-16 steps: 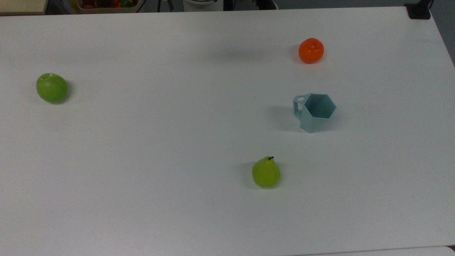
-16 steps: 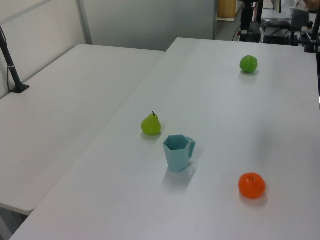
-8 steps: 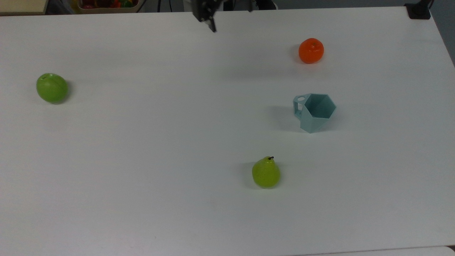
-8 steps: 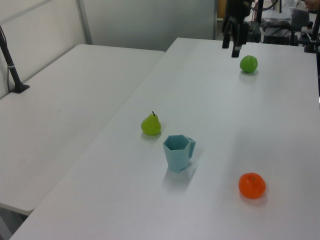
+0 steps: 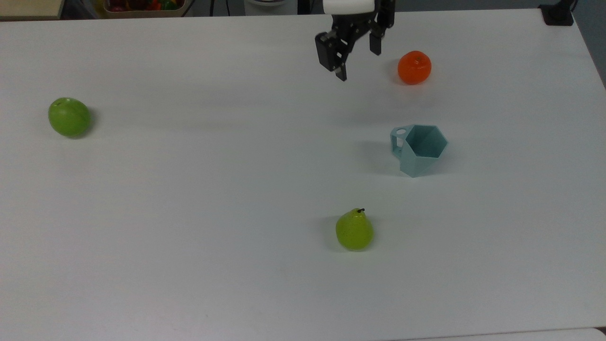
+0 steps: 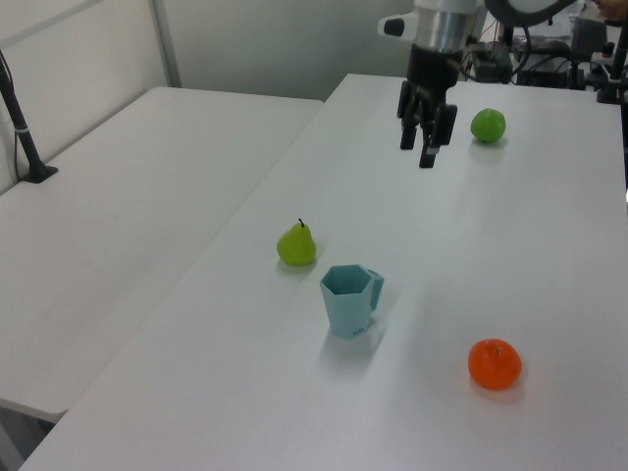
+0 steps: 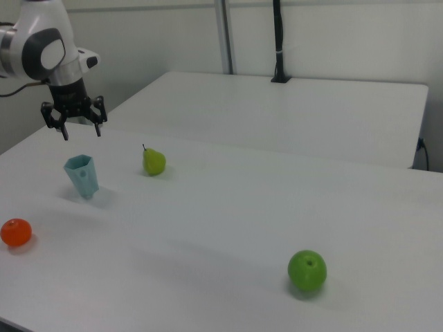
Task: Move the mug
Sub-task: 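Move the gripper down toward the light-blue hexagonal mug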
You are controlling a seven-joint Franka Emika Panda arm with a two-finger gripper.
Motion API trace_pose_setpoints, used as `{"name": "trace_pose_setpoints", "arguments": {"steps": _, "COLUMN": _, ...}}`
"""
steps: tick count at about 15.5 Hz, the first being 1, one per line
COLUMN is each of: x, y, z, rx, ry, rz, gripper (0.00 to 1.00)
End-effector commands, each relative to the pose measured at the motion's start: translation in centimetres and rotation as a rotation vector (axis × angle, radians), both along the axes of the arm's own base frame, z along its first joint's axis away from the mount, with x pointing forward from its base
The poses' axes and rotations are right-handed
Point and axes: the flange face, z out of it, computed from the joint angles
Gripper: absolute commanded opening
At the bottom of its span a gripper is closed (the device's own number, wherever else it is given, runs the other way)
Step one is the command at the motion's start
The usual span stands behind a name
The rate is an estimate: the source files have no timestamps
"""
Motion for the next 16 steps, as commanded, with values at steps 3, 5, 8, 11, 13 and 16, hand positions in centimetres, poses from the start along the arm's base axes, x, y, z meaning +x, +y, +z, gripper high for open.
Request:
{"name": "trace_pose_setpoints", "arguments": {"steps": 3, "x": 0.8, "y": 4.1, "z": -6.0, "rx": 0.028, "ry": -0.048, "rz": 0.023, "gripper": 0.72}}
{"name": "trace_pose_setpoints", "arguments": {"steps": 5, "x": 1.5, "y": 5.0, "z": -7.8, "rx": 0.038, "ry": -0.059, "rz": 0.025, "gripper": 0.71}}
{"name": "trace_pose_setpoints", "arguments": {"steps": 8, "x": 1.8, "y": 6.6, "z": -10.1, "rx": 0.045, "ry": -0.066, "rz": 0.044, "gripper": 0.68}}
{"name": "trace_pose_setpoints", "arguments": {"steps": 11, "x": 2.0, "y": 7.8, "z": -12.5, "rx": 0.047, "ry": -0.061, "rz": 0.055, "gripper": 0.67}}
{"name": "trace_pose_setpoints", "arguments": {"steps": 13, "x": 2.1, "y": 8.4, "z": -13.5, "rx": 0.032, "ry": -0.065, "rz": 0.070, "gripper": 0.66}}
{"name": "trace_pose_setpoints", "arguments": {"steps": 16, "x": 2.3, "y": 9.1, "z": -15.5, "rx": -0.002, "ry": -0.077, "rz": 0.059, "gripper": 0.65}}
